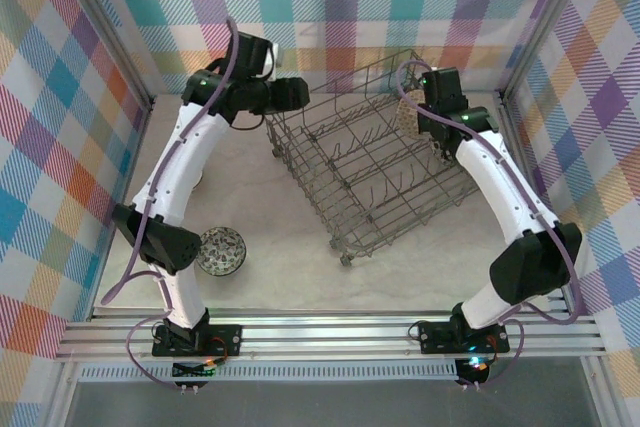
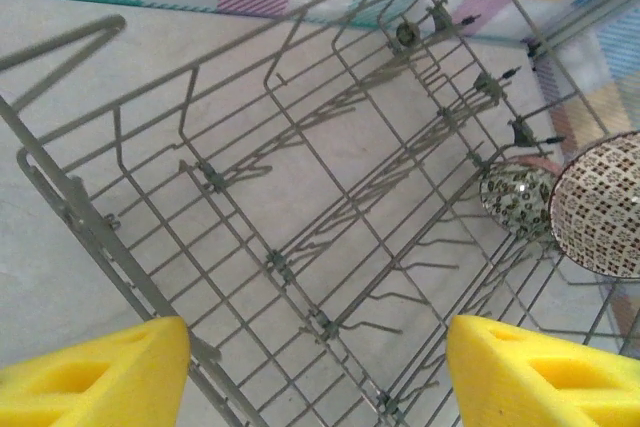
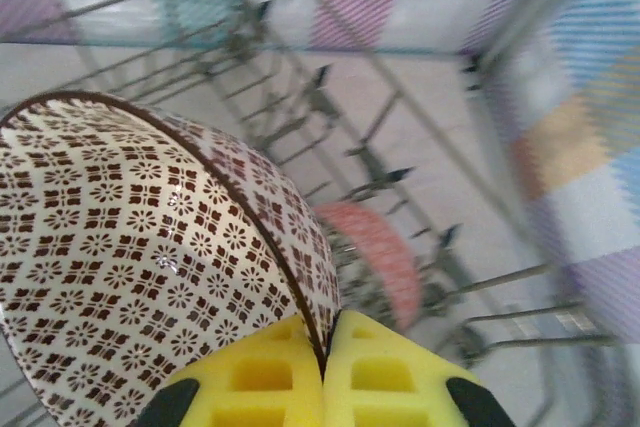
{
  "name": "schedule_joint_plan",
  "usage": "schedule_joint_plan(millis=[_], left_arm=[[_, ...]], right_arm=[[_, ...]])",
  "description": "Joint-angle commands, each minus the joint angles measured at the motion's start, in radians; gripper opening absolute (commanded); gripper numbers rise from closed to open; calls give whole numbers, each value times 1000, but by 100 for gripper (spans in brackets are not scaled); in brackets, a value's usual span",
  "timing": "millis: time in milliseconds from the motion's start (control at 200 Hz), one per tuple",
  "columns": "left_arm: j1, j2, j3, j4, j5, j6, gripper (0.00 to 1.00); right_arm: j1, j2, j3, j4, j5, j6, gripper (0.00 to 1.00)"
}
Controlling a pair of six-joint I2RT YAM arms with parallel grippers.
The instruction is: Load the bowls into the dish rack
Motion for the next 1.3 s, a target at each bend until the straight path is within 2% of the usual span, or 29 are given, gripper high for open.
schedule_joint_plan(millis=[0,195,360,650,810,1295], left_arm=[[24,3,-9,60,138,39,69],[65,43,-37,91,215,98,69],[91,57,-60,117,271,106,69],[97,66,-94,121,261,120,69],[98,62,-131,124,262,122,69],[104,90,-138,131,282,139,69]], right_arm=[[2,15,35,125,277,-160,0],[34,30,-49,233,433,-291,0],[77,47,-101,306,496,-385,0],[86,46,-185,300,555,-386,0],[87,39,-240,273,590,-327,0],[103,139,-206,262,640,-333,0]])
